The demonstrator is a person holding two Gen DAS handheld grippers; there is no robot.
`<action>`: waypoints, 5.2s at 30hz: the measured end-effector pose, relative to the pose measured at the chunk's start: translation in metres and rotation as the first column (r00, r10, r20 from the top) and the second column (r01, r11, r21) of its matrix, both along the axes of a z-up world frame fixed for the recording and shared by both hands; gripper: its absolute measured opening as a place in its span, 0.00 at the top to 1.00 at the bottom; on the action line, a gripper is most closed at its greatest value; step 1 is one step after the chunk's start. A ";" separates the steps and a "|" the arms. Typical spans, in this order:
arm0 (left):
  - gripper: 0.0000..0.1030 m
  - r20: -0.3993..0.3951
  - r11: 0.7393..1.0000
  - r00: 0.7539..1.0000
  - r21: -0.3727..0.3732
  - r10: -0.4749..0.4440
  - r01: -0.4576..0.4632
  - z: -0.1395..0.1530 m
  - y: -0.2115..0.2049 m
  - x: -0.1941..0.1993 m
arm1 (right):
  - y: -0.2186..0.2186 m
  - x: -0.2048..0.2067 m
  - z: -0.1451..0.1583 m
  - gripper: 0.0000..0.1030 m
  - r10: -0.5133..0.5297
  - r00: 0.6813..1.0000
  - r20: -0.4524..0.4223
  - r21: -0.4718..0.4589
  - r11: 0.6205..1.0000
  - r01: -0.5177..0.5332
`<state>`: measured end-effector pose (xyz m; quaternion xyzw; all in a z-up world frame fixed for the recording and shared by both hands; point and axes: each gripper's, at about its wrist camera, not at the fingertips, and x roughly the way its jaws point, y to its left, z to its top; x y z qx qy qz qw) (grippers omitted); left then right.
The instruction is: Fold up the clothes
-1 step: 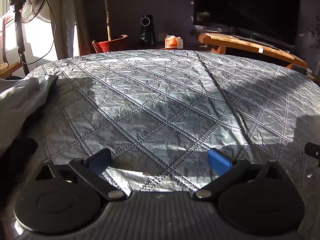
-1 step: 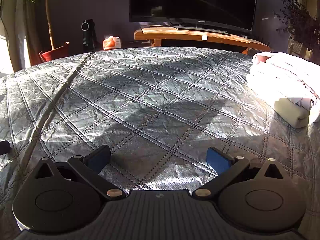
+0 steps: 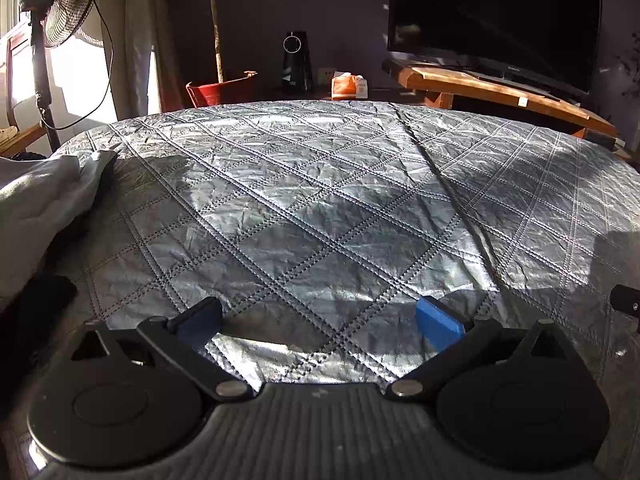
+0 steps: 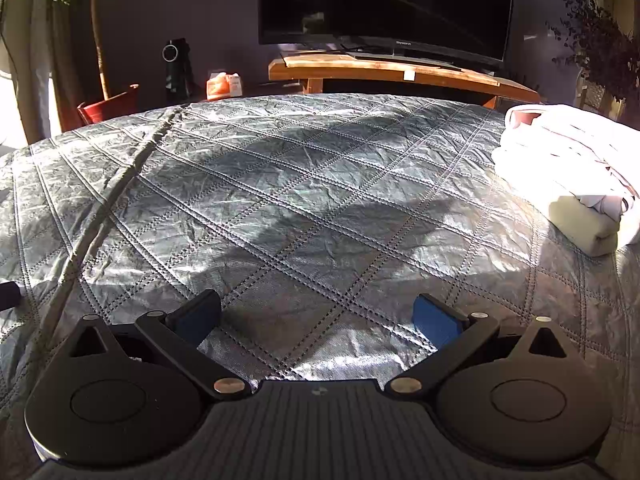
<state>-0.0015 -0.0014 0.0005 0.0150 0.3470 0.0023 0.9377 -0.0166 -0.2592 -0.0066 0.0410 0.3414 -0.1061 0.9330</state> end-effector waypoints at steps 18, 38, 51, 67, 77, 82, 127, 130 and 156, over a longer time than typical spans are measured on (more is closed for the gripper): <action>0.00 0.007 1.000 1.000 -0.015 0.006 -0.006 -0.003 -0.002 0.001 | 0.000 0.000 0.000 0.00 0.000 1.000 0.000 0.000 1.000 0.000; 0.00 0.007 1.000 1.000 -0.012 0.005 -0.005 -0.003 -0.002 0.001 | 0.000 -0.001 0.001 0.00 -0.001 1.000 0.000 0.000 1.000 0.001; 0.00 0.007 1.000 1.000 -0.012 0.005 -0.005 -0.002 -0.002 0.001 | 0.001 0.000 0.000 0.00 -0.001 1.000 0.000 0.000 1.000 0.001; 0.00 0.007 1.000 1.000 -0.013 0.004 -0.004 -0.002 -0.002 0.001 | 0.000 0.000 0.001 0.00 -0.001 1.000 0.000 0.000 1.000 0.001; 0.00 0.007 1.000 1.000 -0.011 0.003 -0.003 -0.001 -0.002 0.001 | 0.000 -0.001 0.002 0.00 -0.001 1.000 0.000 0.000 1.000 0.001; 0.00 0.007 1.000 1.000 -0.011 0.003 -0.003 -0.001 -0.003 0.001 | 0.000 -0.001 0.001 0.00 -0.001 1.000 0.000 0.000 1.000 0.001; 0.00 0.007 1.000 1.000 -0.013 0.002 -0.002 0.000 -0.002 -0.001 | 0.000 -0.001 0.001 0.00 -0.001 1.000 0.000 0.000 1.000 0.001; 0.00 0.007 1.000 1.000 -0.013 0.002 -0.002 0.000 -0.002 -0.001 | 0.000 -0.001 0.001 0.00 -0.001 1.000 0.000 0.000 1.000 0.001; 0.00 0.008 1.000 1.000 -0.013 0.001 -0.001 0.000 -0.002 -0.001 | -0.001 0.001 0.001 0.00 -0.001 1.000 0.000 0.000 1.000 0.001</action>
